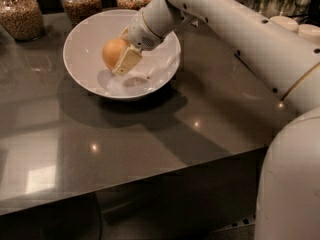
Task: Pick orange from white bowl
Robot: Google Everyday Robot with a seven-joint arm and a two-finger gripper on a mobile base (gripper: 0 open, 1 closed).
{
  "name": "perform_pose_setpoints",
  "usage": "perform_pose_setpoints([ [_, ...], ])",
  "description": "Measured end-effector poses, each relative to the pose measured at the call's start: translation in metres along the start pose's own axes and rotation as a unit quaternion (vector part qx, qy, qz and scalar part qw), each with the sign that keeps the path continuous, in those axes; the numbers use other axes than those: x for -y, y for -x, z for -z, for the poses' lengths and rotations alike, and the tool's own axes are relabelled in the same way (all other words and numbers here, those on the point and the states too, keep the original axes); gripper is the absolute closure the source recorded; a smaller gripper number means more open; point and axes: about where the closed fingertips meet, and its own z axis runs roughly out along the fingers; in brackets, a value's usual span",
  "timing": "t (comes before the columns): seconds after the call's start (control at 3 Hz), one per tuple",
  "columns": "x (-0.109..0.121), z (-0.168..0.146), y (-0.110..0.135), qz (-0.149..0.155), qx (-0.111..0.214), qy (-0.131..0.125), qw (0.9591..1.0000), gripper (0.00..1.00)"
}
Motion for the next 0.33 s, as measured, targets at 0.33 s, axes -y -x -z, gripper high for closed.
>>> perform_pose_setpoints([
  [0.33,-0.004,0.0421,0.0192,0.017,0.005,-0.029,0.9994,1.0],
])
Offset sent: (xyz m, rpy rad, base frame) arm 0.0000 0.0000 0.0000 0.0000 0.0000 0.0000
